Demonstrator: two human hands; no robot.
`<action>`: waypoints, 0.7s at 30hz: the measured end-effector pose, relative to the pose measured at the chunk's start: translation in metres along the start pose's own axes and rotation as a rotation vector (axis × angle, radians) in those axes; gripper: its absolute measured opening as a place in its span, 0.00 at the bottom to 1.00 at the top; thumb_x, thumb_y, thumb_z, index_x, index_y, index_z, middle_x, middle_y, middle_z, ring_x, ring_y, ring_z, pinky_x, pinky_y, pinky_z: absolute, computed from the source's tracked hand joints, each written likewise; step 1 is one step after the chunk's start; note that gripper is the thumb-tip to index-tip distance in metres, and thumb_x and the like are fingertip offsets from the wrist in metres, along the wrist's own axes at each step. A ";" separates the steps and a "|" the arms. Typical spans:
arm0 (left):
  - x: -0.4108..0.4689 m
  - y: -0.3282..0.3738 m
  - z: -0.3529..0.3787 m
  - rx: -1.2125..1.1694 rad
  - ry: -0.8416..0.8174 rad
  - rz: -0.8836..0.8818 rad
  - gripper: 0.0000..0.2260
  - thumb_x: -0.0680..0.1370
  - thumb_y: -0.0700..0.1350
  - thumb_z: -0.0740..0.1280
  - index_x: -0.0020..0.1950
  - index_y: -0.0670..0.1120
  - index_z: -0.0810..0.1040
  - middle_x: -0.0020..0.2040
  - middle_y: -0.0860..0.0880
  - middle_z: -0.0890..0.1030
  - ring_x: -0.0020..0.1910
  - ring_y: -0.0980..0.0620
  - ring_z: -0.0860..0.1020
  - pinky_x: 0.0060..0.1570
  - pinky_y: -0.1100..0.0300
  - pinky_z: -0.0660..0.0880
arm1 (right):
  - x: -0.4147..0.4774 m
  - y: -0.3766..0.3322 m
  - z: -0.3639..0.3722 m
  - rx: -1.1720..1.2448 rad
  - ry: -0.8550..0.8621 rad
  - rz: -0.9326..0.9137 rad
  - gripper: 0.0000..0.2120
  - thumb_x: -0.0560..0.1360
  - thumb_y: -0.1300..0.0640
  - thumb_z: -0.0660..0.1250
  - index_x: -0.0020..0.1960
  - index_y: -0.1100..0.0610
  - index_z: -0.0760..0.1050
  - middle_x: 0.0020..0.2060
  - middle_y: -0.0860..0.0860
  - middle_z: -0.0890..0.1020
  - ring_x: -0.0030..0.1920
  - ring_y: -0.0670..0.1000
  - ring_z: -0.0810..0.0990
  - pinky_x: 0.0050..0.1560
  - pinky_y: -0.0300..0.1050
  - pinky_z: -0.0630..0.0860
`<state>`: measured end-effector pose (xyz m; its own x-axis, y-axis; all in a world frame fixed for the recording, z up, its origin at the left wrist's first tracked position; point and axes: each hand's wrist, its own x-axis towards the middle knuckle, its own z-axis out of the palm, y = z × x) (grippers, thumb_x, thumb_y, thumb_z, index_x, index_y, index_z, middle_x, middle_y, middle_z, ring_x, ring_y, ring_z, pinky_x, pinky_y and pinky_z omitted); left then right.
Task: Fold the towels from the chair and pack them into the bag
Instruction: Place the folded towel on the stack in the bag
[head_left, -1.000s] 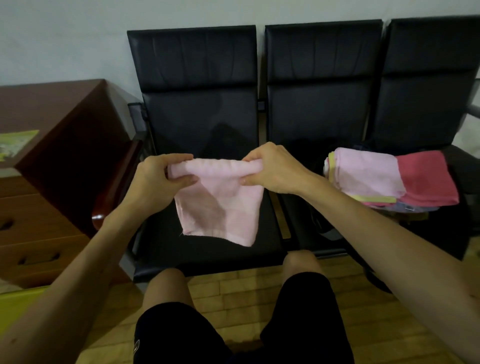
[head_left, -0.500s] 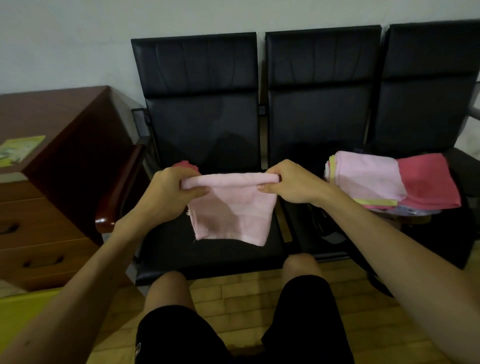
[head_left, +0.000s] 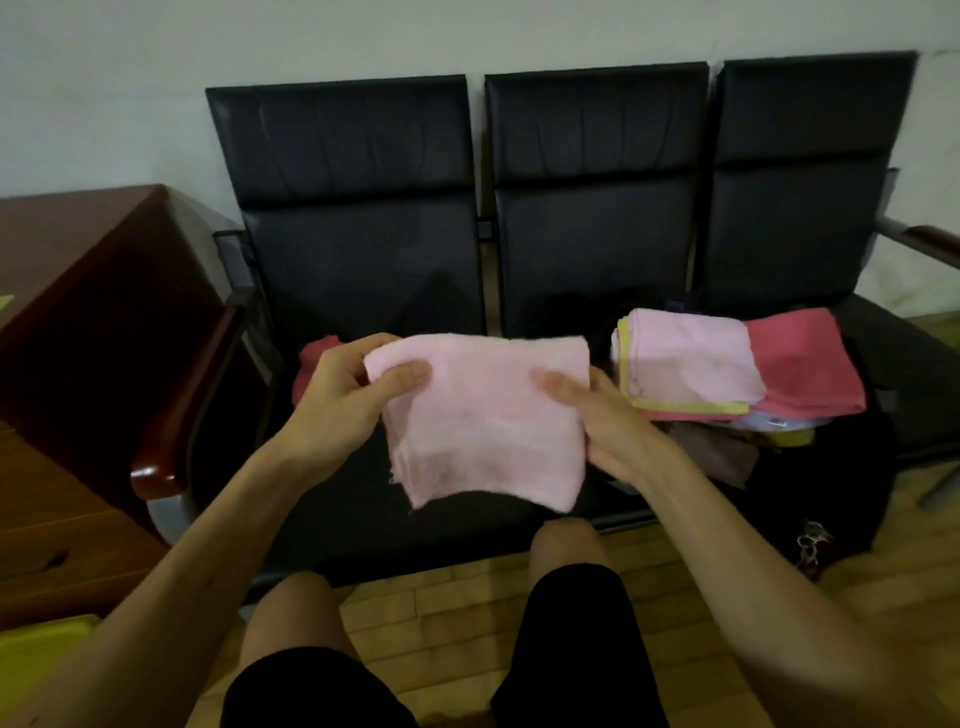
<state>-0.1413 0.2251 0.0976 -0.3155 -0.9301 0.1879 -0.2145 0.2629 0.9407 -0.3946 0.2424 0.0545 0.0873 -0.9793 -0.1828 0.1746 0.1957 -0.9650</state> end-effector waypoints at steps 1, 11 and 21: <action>0.004 0.000 0.004 -0.035 -0.004 -0.016 0.10 0.79 0.44 0.66 0.59 0.44 0.80 0.51 0.50 0.84 0.50 0.52 0.84 0.44 0.61 0.81 | -0.005 0.007 0.000 -0.035 -0.058 0.015 0.28 0.66 0.51 0.79 0.64 0.53 0.76 0.54 0.50 0.85 0.56 0.54 0.83 0.57 0.56 0.80; 0.058 -0.010 0.071 -0.499 -0.167 -0.438 0.18 0.72 0.49 0.74 0.61 0.46 0.81 0.58 0.41 0.83 0.56 0.41 0.83 0.48 0.47 0.81 | -0.046 0.031 -0.043 0.238 0.047 0.067 0.17 0.69 0.55 0.70 0.58 0.53 0.78 0.50 0.50 0.86 0.52 0.50 0.85 0.53 0.48 0.81; 0.069 -0.050 0.236 -1.125 -0.543 -0.684 0.40 0.68 0.66 0.75 0.73 0.45 0.74 0.74 0.39 0.70 0.73 0.36 0.69 0.74 0.38 0.60 | -0.071 -0.011 -0.147 0.406 0.272 0.001 0.18 0.78 0.55 0.66 0.66 0.57 0.75 0.58 0.58 0.83 0.59 0.60 0.82 0.57 0.57 0.80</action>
<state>-0.3705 0.2078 -0.0035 -0.8155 -0.5088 -0.2757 0.2885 -0.7705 0.5684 -0.5469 0.3022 0.0507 -0.1624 -0.9466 -0.2787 0.5481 0.1483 -0.8231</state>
